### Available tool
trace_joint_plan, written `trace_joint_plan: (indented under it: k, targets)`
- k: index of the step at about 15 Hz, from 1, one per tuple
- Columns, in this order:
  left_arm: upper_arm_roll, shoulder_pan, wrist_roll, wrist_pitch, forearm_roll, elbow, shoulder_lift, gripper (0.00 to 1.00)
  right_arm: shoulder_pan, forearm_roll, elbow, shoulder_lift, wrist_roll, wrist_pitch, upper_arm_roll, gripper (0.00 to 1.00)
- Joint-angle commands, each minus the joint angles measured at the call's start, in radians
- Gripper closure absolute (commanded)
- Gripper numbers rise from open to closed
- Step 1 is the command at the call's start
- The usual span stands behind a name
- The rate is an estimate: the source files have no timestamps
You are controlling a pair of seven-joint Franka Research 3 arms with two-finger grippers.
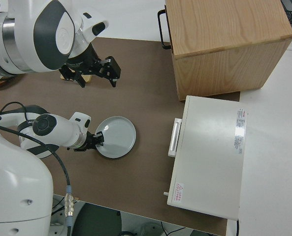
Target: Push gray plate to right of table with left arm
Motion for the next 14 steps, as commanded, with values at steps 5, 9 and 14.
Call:
trace_joint_plan:
  k: [5, 9, 14]
  targets:
    - [0.015, 0.000, -0.014, -0.098, 0.024, 0.065, 0.023, 0.01, -0.020, 0.010, 0.004, -0.006, 0.000, -0.012, 0.015, 0.017]
    - [0.021, 0.003, -0.009, -0.147, 0.024, 0.079, -0.012, 0.01, -0.020, 0.010, 0.004, -0.006, 0.001, -0.012, 0.015, 0.017]
    - [0.021, 0.052, 0.087, -0.240, 0.024, 0.082, -0.081, 0.01, -0.020, 0.010, 0.004, -0.006, 0.000, -0.012, 0.013, 0.017]
